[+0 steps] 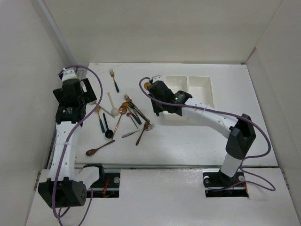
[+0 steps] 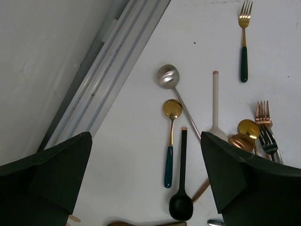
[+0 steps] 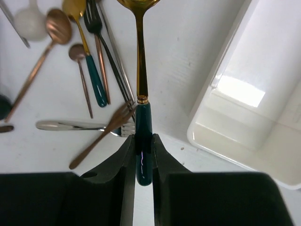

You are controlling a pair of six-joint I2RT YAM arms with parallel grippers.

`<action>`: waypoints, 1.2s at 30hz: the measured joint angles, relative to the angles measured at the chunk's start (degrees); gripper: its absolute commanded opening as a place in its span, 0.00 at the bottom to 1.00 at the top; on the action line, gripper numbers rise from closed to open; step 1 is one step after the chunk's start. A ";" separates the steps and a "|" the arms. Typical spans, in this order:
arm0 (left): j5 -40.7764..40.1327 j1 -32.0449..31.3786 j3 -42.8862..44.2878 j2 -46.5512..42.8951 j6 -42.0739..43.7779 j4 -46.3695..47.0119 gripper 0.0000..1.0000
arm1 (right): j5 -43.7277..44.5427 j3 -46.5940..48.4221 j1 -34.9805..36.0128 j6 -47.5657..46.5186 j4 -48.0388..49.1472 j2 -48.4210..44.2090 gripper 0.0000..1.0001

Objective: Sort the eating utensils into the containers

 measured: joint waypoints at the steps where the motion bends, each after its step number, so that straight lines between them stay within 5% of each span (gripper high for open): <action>1: 0.00 0.00 -0.02 0.00 0.00 0.00 1.00 | 0.48 0.70 0.00 -0.04 0.15 -0.52 0.00; 10: 1.92 0.02 -1.29 0.00 0.35 0.57 1.00 | 1.99 6.40 -11.41 1.05 2.25 -0.31 0.00; 16: 12.04 0.02 -2.21 -0.04 5.18 0.81 0.95 | 1.11 3.58 -21.88 4.07 3.04 3.34 0.00; 23: 20.20 -0.48 -2.51 1.46 9.57 0.74 0.91 | -1.99 2.03 -22.45 4.68 2.80 12.72 0.00; 28: 21.97 -1.14 -2.62 4.31 10.71 0.63 0.88 | -4.39 2.32 -22.36 5.33 2.32 17.16 0.35; 31: 22.93 -1.60 -3.37 5.49 11.10 0.44 0.87 | -5.05 2.64 -22.45 5.70 2.19 17.57 0.47; 36: 23.61 -2.58 -3.78 8.48 11.89 0.22 0.86 | -5.01 3.28 -22.45 5.68 2.21 15.50 0.50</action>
